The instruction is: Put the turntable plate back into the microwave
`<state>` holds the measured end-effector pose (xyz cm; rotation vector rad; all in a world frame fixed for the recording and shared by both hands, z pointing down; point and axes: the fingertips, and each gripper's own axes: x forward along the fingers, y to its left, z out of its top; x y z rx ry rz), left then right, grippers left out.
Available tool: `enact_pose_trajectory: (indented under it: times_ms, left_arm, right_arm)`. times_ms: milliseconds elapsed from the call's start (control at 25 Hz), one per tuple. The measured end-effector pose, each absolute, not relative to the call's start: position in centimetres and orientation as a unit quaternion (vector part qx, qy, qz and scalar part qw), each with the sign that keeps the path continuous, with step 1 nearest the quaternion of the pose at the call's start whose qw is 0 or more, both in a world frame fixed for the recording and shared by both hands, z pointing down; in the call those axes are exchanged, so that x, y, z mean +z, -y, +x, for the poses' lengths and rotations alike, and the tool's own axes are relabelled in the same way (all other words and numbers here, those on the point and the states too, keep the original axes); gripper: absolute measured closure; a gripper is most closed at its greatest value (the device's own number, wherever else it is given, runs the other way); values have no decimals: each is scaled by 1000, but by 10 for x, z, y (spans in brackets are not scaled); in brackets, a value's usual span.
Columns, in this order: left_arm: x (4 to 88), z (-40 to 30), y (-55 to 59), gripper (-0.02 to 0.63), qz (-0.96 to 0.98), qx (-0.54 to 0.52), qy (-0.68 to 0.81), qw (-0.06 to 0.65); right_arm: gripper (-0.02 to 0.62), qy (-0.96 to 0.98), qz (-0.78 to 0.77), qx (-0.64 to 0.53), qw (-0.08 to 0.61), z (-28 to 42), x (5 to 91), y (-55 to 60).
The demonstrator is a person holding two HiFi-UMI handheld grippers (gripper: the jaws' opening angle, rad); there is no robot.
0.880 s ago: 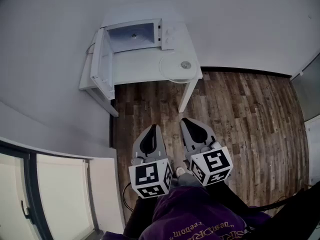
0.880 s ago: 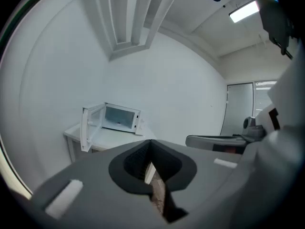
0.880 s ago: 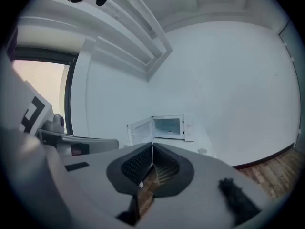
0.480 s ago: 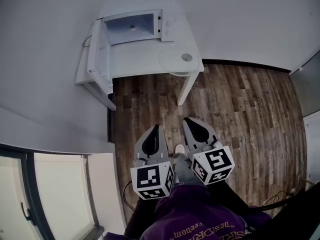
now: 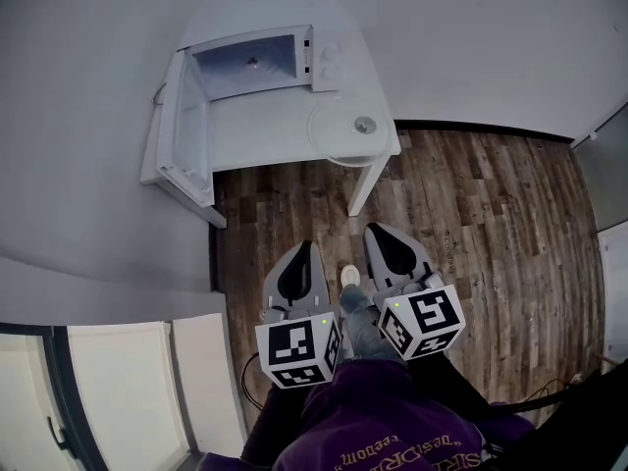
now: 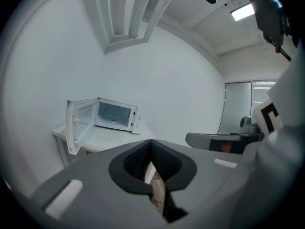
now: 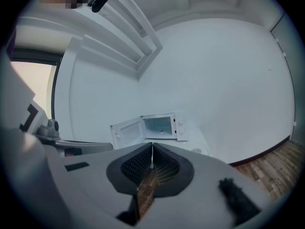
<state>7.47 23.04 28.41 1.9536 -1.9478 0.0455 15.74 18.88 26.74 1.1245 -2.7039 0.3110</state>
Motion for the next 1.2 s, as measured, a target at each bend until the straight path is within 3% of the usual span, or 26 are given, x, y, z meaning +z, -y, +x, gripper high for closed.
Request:
enact_pose_trajectory:
  times_ms: [560,1200]
  left_arm:
    - [288,75,-105,601,688,56,696,198]
    - [316,79,7,601,670,85,703,222]
  right_arm:
    - [584,909,382,140,94,166,274,-56]
    - [584,914,350,157,132,168,305,57]
